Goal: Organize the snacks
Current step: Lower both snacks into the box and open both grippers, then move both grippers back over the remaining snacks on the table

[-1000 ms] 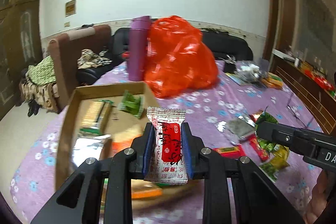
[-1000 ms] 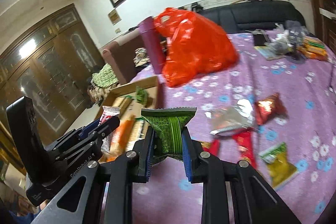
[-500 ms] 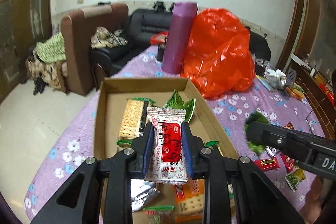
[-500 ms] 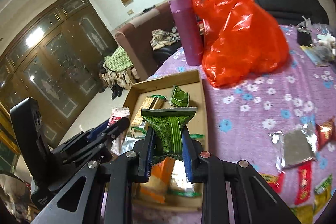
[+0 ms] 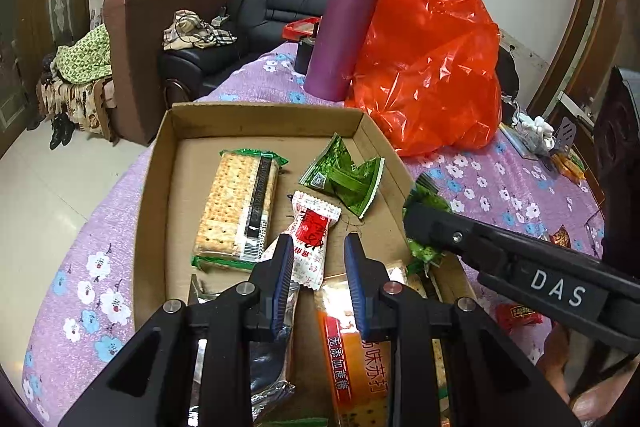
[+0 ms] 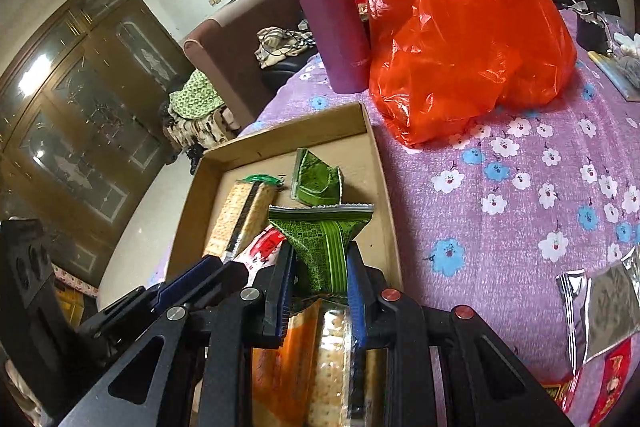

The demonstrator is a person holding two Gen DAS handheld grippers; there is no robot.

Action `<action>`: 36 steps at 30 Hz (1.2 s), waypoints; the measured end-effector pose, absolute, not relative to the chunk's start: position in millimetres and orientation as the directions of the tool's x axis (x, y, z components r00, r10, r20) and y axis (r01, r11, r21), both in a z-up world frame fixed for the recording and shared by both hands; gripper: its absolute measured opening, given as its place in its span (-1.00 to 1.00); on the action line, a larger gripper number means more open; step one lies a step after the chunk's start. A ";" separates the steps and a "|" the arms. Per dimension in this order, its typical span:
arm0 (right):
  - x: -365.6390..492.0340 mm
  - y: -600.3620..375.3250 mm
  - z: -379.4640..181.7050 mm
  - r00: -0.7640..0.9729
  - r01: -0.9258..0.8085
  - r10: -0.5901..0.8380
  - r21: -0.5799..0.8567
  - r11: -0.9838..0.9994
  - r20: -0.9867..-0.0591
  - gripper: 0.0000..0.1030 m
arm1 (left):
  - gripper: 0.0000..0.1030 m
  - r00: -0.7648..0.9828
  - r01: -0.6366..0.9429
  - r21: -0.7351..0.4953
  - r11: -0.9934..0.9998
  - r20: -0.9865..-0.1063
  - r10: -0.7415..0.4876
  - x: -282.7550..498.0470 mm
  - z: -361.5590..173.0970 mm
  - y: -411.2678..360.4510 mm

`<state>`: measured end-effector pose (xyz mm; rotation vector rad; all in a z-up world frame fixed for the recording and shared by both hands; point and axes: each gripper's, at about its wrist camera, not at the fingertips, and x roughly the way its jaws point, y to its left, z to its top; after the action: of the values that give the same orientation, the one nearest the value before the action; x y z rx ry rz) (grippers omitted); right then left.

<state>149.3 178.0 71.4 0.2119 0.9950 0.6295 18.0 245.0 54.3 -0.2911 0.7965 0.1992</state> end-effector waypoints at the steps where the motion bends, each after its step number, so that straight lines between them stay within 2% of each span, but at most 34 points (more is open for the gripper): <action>1: 150.6 179.1 70.6 0.384 -0.396 0.582 0.442 0.805 -0.717 -0.48 | -0.51 0.681 -0.286 -0.181 0.941 -0.729 0.066 18.6 53.5 245.3; 14: 152.8 188.8 64.6 0.383 -0.411 0.556 0.403 0.818 -0.738 -0.45 | -0.51 0.685 -0.286 -0.182 0.941 -0.725 0.068 17.2 54.4 246.0; 31: 128.1 151.6 94.4 0.402 -0.445 0.639 0.470 0.762 -0.656 -0.44 | -0.48 0.715 -0.273 -0.173 0.946 -0.695 0.079 1.0 71.2 231.9; 35: 117.1 134.5 95.4 0.419 -0.435 0.630 0.464 0.772 -0.654 -0.01 | -0.28 0.731 -0.252 -0.162 0.954 -0.678 0.078 -5.0 79.0 218.1; 36: 115.0 127.8 94.5 0.422 -0.426 0.631 0.472 0.772 -0.651 0.00 | -0.27 0.734 -0.248 -0.158 0.956 -0.675 0.079 -6.3 80.4 214.2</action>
<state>115.0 127.8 94.5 0.2497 0.9203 0.6704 -6.3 214.2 80.4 -0.2448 0.7267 0.1815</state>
